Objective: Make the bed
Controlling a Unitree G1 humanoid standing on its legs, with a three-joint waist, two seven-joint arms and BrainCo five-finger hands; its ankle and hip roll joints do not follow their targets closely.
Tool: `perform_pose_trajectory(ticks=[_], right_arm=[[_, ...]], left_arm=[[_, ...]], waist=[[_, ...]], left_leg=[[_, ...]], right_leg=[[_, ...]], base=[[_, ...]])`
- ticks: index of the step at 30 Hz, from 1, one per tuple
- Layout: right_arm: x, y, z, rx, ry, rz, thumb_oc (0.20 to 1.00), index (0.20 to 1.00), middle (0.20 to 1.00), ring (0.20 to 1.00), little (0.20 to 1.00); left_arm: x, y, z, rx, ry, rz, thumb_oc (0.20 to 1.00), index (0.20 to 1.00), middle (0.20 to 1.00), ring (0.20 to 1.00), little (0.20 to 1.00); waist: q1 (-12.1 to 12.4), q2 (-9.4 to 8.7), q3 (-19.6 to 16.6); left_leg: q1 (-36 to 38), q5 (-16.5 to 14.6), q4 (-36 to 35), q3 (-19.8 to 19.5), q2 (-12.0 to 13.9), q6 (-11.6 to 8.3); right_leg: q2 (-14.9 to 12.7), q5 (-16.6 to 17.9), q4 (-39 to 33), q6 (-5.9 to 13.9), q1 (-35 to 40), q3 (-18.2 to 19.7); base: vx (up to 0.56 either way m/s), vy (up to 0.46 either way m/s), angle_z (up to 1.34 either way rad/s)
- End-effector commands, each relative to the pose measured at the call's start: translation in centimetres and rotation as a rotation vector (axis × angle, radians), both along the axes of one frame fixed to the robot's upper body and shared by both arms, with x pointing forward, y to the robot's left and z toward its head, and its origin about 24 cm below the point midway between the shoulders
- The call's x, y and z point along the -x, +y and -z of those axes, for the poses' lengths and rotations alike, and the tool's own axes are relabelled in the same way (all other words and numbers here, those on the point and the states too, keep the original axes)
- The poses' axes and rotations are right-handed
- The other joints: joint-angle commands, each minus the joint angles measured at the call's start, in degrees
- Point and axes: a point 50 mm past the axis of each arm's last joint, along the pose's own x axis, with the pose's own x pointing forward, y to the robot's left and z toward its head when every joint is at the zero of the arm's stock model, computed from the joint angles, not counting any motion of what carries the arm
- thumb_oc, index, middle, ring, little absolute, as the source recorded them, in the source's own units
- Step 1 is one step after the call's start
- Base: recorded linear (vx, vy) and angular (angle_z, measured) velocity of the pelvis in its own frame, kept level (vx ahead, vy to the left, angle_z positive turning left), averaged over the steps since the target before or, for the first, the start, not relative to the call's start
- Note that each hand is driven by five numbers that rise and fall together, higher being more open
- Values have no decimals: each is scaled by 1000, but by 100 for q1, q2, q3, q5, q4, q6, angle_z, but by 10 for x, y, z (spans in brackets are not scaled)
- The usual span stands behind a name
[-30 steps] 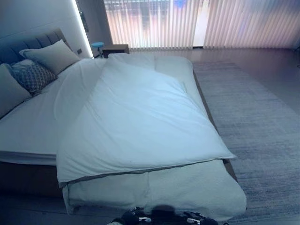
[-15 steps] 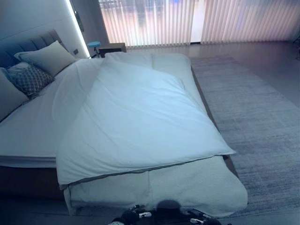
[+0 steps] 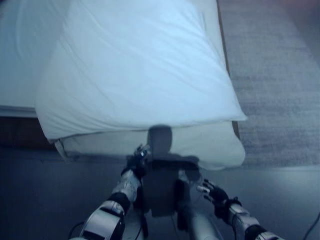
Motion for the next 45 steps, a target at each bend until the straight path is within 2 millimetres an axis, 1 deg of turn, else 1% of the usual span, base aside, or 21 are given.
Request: perform_pose_trajectory(ticks=[1,2,4,5,6,7,9,10,11,14,15,16,18,19,24,28,29,34,39,43,45], right_arm=[[-1,5,-7,-28,-65,-16,1000,1000,1000,1000,1000],[-5,8,-12,-55,-94,-4,1000,1000,1000,1000,1000],[-9,10,-18,-73,-125,-9,1000,1000,1000,1000,1000],[-10,11,-21,-78,-142,-12,1000,1000,1000,1000,1000],[-12,14,-26,-84,-170,-21,1000,1000,1000,1000,1000],[-12,14,-26,-83,-170,-22,1000,1000,1000,1000,1000],[-14,17,-30,-92,-191,-30,1000,1000,1000,1000,1000],[-16,20,-32,-105,-204,-35,1000,1000,1000,1000,1000],[-16,20,-33,-106,-205,-35,1000,1000,1000,1000,1000],[-18,24,-37,-121,-225,-36,1000,1000,1000,1000,1000],[-17,24,-37,-124,-227,-35,1000,1000,1000,1000,1000],[-17,25,-37,-124,-228,-36,1000,1000,1000,1000,1000],[-18,29,-39,-130,-239,-48,1000,1000,1000,1000,1000],[-18,29,-39,-130,-239,-48,1000,1000,1000,1000,1000],[-15,31,-38,-131,-242,-51,1000,1000,1000,1000,1000],[-12,32,-35,-135,-229,-45,1000,1000,1000,1000,1000],[-11,32,-34,-130,-225,-42,1000,1000,1000,1000,1000],[-8,33,-33,-135,-221,-38,1000,1000,1000,1000,1000],[-8,31,-36,-138,-230,-30,1000,1000,1000,1000,1000],[-9,31,-36,-136,-232,-30,1000,1000,1000,1000,1000],[-8,31,-37,-132,-235,-32,1000,1000,1000,1000,1000]], left_arm=[[-3,7,-6,85,-36,-124,1000,1000,1000,1000,1000],[-9,11,-15,125,-77,-165,1000,1000,1000,1000,1000],[-15,18,-26,164,-121,-219,1000,1000,1000,1000,1000],[-20,23,-35,178,-155,-250,1000,1000,1000,1000,1000],[-26,28,-48,219,-212,-292,1000,1000,1000,1000,1000],[-26,29,-48,220,-213,-292,1000,1000,1000,1000,1000],[-32,37,-63,252,-278,-334,1000,1000,1000,1000,1000],[-35,47,-70,254,-301,-361,1000,1000,1000,1000,1000],[-35,47,-70,254,-302,-362,1000,1000,1000,1000,1000],[-45,62,-93,269,-365,-412,1000,1000,1000,1000,1000],[-46,67,-97,266,-373,-422,1000,1000,1000,1000,1000],[-46,67,-97,266,-373,-422,1000,1000,1000,1000,1000],[-55,80,-123,257,-446,-444,1000,1000,1000,1000,1000],[-55,80,-123,256,-447,-444,1000,1000,1000,1000,1000],[-63,88,-157,275,-543,-478,1000,1000,1000,1000,1000],[-65,90,-171,299,-596,-491,1000,1000,1000,1000,1000],[-67,89,-179,316,-620,-500,1000,1000,1000,1000,1000],[-67,92,-187,340,-642,-529,1000,1000,1000,1000,1000],[-70,92,-199,331,-639,-538,1000,1000,1000,1000,1000],[-71,91,-198,330,-620,-542,1000,1000,1000,1000,1000],[-72,84,-197,347,-596,-549,1000,1000,1000,1000,1000]], waist=[[-117,-83,-315],[-140,-88,-286],[-165,-96,-283],[-181,-103,-267],[-211,-125,-269],[-214,-120,-284],[-221,-135,-280],[-223,-139,-275],[-231,-140,-288],[-282,-144,-304],[-298,-149,-317],[-299,-149,-317],[-361,-158,-348],[-361,-159,-352],[-425,-198,-336],[-456,-209,-323],[-473,-206,-320],[-492,-209,-342],[-524,-196,-286],[-523,-167,-287],[-510,-143,-260]], left_leg=[[-666,-218,713,20,130,-12],[-875,-276,886,34,154,-21],[-1114,-339,1063,65,199,-31],[-1225,-367,1146,79,219,-35],[-1444,-412,1323,82,252,-45],[-1475,-420,1345,79,255,-44],[-1651,-446,1434,81,269,-49],[-1790,-505,1557,78,303,-63],[-1828,-479,1559,76,296,-56],[-2018,-530,1685,48,324,-72],[-2069,-533,1715,50,329,-78],[-2077,-539,1726,50,332,-79],[-2221,-559,1751,60,339,-59],[-2227,-559,1753,62,341,-59],[-2295,-559,1745,93,318,-32],[-2277,-579,1715,123,305,0],[-2256,-574,1685,133,286,8],[-2273,-595,1706,106,269,17],[-2249,-600,1692,75,236,17],[-2251,-583,1640,52,212,22],[-2250,-561,1600,39,174,32]], right_leg=[[-301,-114,237,650,-200,19],[-324,-127,400,672,-417,50],[-338,-153,546,681,-674,62],[-354,-152,614,684,-787,78],[-360,-167,722,685,-999,79],[-359,-171,735,684,-1026,79],[-352,-164,788,687,-1195,95],[-338,-189,847,690,-1328,116],[-344,-165,842,686,-1359,114],[-328,-195,938,688,-1550,133],[-330,-197,948,683,-1598,133],[-328,-200,955,682,-1605,134],[-295,-162,936,683,-1776,172],[-294,-160,935,683,-1782,175],[-266,-116,887,700,-1863,253],[-272,-118,857,717,-1862,298],[-258,-117,829,715,-1851,330],[-230,-137,816,698,-1851,342],[-207,-122,766,691,-1804,360],[-211,-106,721,679,-1810,362],[-206,-108,712,661,-1810,375]], base=[[-108,76,-13],[-105,54,-11],[-85,43,-7],[-80,42,-7],[-64,28,-6],[-53,26,-7],[-35,19,-6],[-36,11,-5],[-37,12,-5],[-4,1,-1],[0,0,0],[0,0,0],[0,37,-2],[5,37,-7],[19,18,-8],[47,15,-8],[53,19,-7],[51,-9,-3],[27,-10,0],[28,-7,0],[36,-3,1]])
